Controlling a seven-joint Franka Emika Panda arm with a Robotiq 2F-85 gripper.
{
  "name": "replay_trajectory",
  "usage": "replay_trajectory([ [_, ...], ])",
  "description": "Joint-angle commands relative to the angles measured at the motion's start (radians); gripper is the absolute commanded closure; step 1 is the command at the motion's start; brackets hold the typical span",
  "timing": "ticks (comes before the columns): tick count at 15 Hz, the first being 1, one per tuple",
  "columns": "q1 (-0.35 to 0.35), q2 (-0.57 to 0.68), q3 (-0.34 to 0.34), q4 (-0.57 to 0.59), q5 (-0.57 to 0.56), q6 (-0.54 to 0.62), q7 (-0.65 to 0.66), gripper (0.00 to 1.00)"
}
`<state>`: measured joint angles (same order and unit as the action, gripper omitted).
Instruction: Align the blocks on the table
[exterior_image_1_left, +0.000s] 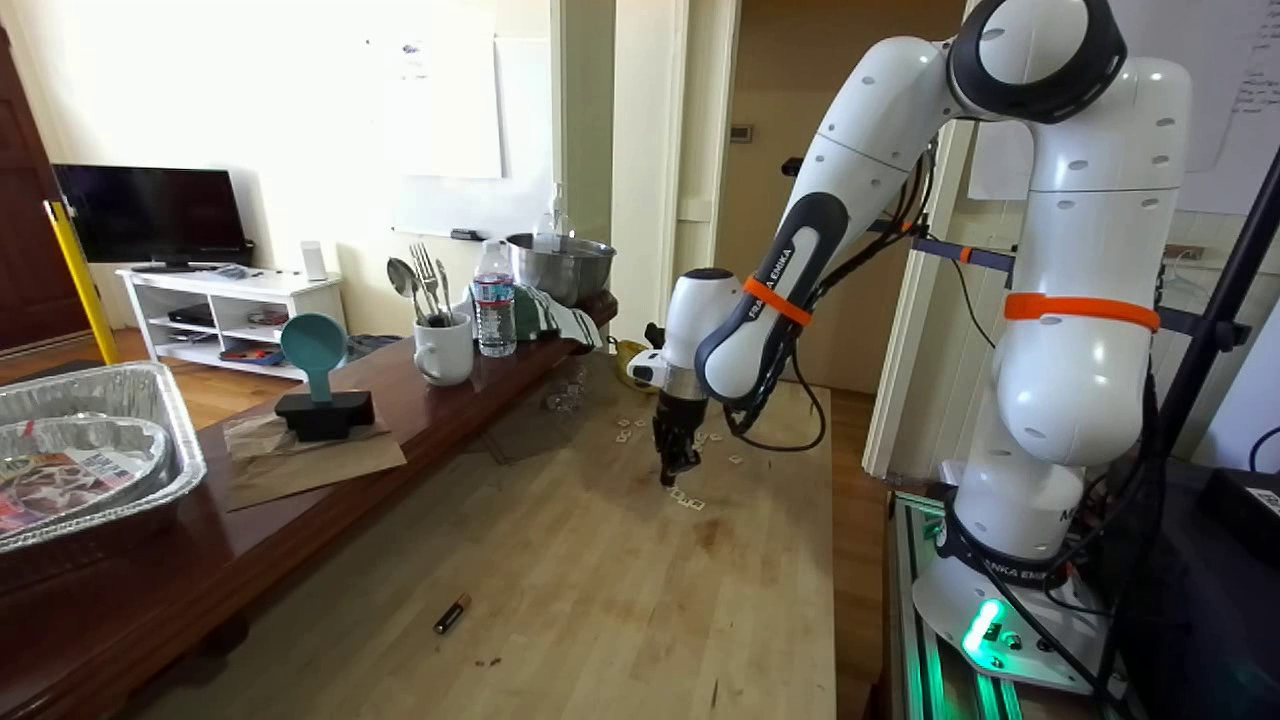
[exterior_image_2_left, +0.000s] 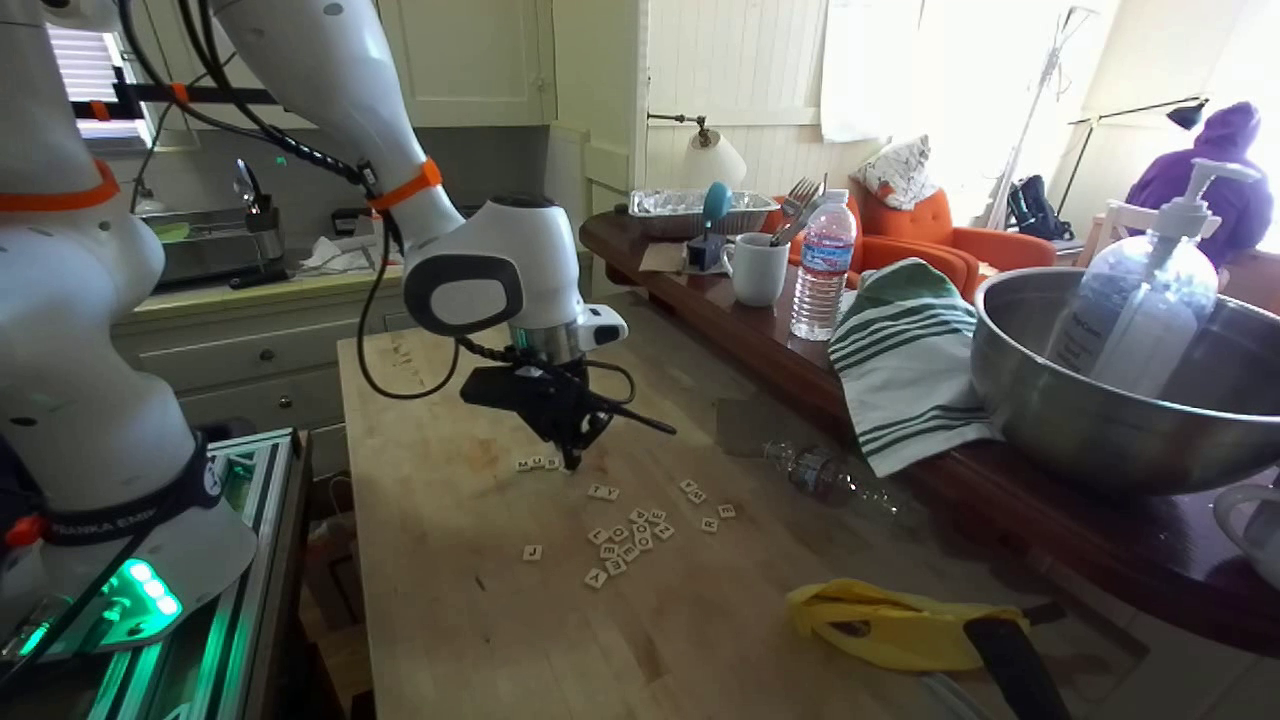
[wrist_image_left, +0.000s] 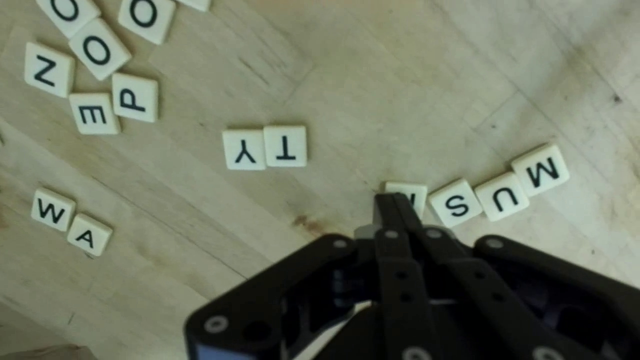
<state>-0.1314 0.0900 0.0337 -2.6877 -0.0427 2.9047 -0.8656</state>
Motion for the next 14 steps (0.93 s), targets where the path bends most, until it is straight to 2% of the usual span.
replay_trajectory([
  [1,0.006,0.019,-0.013,-0.009,-0.028,-0.028,-0.067,1.00],
  [14,0.029,0.026,-0.015,-0.011,-0.113,-0.012,-0.150,1.00],
])
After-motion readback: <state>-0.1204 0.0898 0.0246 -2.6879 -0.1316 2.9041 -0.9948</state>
